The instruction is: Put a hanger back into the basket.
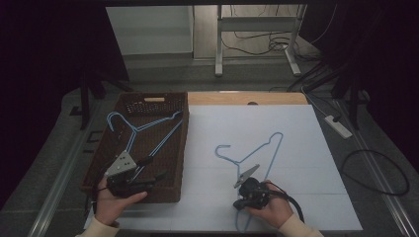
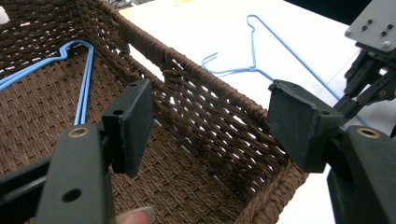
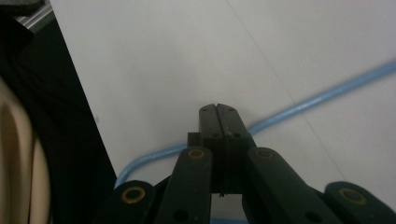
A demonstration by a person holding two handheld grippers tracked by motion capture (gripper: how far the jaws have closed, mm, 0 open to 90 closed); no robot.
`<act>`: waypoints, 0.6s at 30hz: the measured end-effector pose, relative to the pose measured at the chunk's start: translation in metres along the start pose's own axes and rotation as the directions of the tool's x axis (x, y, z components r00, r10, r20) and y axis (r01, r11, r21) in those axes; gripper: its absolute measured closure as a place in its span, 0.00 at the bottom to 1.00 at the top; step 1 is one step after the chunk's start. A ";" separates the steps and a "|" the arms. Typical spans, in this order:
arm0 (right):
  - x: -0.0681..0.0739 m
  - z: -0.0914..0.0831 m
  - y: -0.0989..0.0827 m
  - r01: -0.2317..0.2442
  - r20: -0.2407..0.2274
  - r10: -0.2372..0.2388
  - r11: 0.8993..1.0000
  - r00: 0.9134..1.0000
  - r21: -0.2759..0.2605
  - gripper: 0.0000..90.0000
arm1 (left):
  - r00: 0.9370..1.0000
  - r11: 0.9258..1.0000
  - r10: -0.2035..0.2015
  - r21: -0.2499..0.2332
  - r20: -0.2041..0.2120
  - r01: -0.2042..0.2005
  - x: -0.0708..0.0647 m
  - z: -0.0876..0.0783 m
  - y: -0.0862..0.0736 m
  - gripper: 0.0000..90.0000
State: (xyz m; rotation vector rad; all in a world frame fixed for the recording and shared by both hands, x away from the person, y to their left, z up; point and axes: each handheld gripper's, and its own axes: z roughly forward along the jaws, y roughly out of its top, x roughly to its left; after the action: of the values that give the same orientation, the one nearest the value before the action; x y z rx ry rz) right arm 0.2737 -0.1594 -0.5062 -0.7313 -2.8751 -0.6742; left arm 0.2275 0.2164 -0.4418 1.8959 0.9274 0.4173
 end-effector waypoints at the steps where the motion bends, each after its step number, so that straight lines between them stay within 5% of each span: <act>1: -0.001 -0.002 -0.003 -0.005 0.003 0.005 1.000 1.000 0.004 1.00 | 1.000 1.000 -0.001 0.000 0.000 0.001 0.000 0.000 0.000 0.36; 10: -0.013 -0.021 -0.027 -0.048 0.070 0.044 0.998 0.997 0.050 1.00 | 1.000 1.000 -0.002 0.001 -0.002 0.002 0.000 0.000 0.000 0.35; 18: -0.036 -0.045 -0.057 -0.129 0.151 0.119 0.990 0.981 0.061 1.00 | 1.000 1.000 -0.005 0.002 -0.004 0.005 0.002 0.001 -0.001 0.36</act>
State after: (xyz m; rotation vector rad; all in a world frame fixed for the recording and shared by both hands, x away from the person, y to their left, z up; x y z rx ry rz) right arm 0.2780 -0.2394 -0.4956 -0.9794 -2.9347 -0.5204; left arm 0.2286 0.2174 -0.4429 1.8951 0.9353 0.4180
